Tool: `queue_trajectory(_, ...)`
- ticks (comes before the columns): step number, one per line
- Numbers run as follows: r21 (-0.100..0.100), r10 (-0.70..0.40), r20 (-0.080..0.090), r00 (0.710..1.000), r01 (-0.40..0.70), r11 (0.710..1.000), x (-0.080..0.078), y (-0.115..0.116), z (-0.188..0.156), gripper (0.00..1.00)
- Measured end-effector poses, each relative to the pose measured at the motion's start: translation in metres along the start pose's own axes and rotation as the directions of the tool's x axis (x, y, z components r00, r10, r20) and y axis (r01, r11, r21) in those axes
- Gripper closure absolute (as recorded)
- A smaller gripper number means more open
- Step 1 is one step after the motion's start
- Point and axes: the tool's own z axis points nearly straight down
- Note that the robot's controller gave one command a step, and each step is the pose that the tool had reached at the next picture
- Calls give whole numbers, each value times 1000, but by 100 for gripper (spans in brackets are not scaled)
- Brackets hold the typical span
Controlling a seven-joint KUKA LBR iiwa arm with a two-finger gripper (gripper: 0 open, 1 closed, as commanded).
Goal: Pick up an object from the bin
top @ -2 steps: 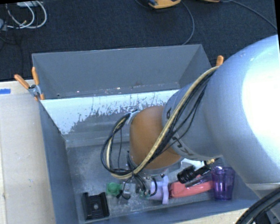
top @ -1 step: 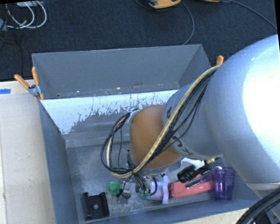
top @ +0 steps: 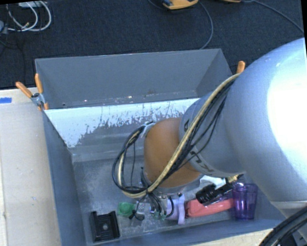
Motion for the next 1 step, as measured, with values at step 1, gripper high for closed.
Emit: queue_trajectory(1, 0, -13, 0, 1000, 13, 1000, 5, -2, 1, 100)
